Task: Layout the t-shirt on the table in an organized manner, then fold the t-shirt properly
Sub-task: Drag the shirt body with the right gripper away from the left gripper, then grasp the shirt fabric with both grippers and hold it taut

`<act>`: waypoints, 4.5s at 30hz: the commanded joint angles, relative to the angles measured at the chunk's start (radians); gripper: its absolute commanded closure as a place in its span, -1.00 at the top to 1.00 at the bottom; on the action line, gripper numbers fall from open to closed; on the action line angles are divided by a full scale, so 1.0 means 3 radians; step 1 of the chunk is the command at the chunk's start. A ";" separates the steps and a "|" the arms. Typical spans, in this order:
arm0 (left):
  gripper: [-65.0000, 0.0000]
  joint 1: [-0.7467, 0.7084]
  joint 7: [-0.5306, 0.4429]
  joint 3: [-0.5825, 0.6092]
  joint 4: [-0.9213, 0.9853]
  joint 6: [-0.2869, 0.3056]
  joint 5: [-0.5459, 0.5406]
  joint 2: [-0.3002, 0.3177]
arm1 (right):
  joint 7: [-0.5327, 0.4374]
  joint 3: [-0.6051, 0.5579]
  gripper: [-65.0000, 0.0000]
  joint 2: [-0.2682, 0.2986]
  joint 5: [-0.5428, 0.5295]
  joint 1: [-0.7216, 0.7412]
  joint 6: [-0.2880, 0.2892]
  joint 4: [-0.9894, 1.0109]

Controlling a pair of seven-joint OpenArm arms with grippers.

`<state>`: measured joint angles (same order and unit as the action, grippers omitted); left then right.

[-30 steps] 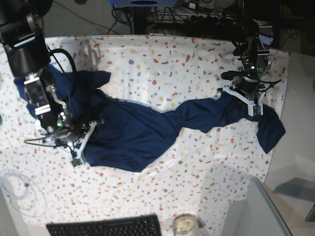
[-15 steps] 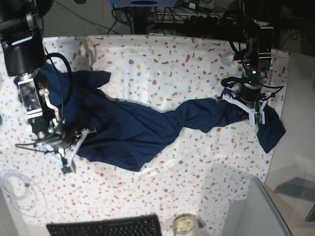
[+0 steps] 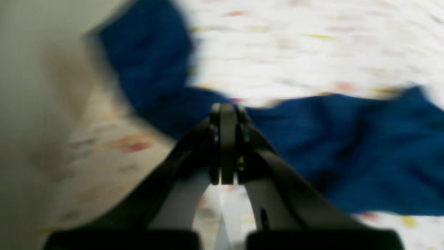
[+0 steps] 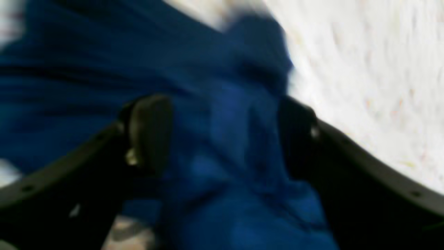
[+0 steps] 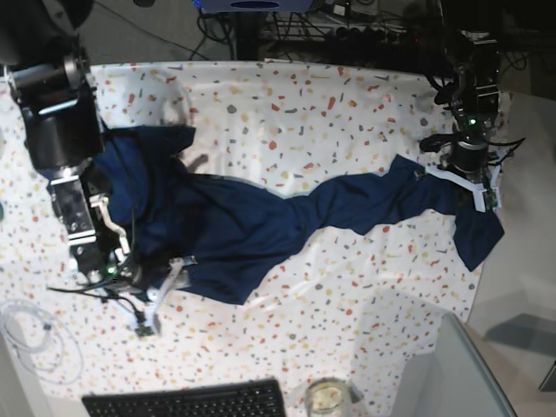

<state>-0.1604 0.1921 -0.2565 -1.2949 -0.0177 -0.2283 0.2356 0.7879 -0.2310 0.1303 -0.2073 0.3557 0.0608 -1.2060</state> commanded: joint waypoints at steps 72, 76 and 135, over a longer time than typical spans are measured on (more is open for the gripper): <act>-1.00 0.0067 -0.0116 -0.0216 0.0396 0.0041 0.1147 -0.0200 | -0.1407 -0.1309 -0.98 -0.0319 -0.0544 -0.0181 -0.0906 0.1128; -1.00 -0.0174 -0.0116 -0.0216 0.0253 0.0041 0.1122 -0.0200 | -0.1274 -0.1304 -0.98 -0.0104 -0.0544 -0.0523 -0.0911 0.0601; -0.31 0.0133 -0.0085 -0.0948 0.0099 0.0046 0.1111 -0.0373 | -0.1816 -0.1324 -1.00 -0.0877 -0.0897 0.0453 -0.1244 0.1972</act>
<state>-0.1253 0.1913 -0.5350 -1.2495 0.0010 0.1040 0.1081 0.2497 -0.6285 -0.1242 -0.4721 0.4694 -0.3111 -0.6003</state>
